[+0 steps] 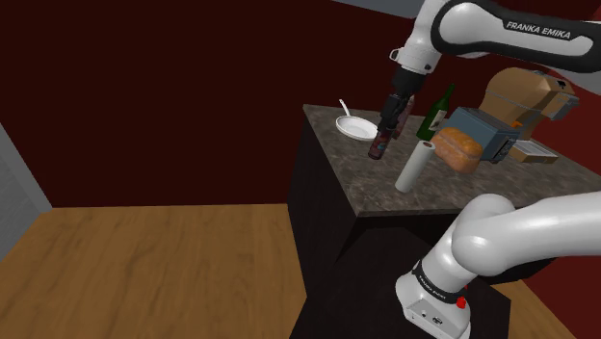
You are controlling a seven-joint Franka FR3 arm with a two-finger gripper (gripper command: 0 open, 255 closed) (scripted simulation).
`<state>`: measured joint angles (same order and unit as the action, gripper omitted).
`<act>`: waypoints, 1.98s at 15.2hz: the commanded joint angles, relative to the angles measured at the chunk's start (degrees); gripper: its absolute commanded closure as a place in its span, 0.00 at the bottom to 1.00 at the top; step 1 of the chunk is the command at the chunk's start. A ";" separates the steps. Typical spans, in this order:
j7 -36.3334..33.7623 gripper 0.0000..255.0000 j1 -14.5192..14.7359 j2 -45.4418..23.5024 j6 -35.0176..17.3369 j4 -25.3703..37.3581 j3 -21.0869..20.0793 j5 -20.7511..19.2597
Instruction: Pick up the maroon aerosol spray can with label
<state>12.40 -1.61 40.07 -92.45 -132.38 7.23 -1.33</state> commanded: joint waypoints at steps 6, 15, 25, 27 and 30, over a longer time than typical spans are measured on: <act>10.01 0.00 -1.89 -6.65 -4.86 2.45 8.06 -4.12; 23.69 0.00 -2.88 -19.76 -10.91 10.44 18.73 -4.91; 41.76 0.00 -5.02 -40.82 -14.16 26.39 28.93 4.47; 45.56 0.00 -6.58 -45.87 -13.85 30.68 30.05 7.67; 47.54 0.00 -7.81 -48.66 -14.26 32.45 30.19 9.47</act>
<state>59.40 -9.17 -8.03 -106.37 -100.04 37.36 7.75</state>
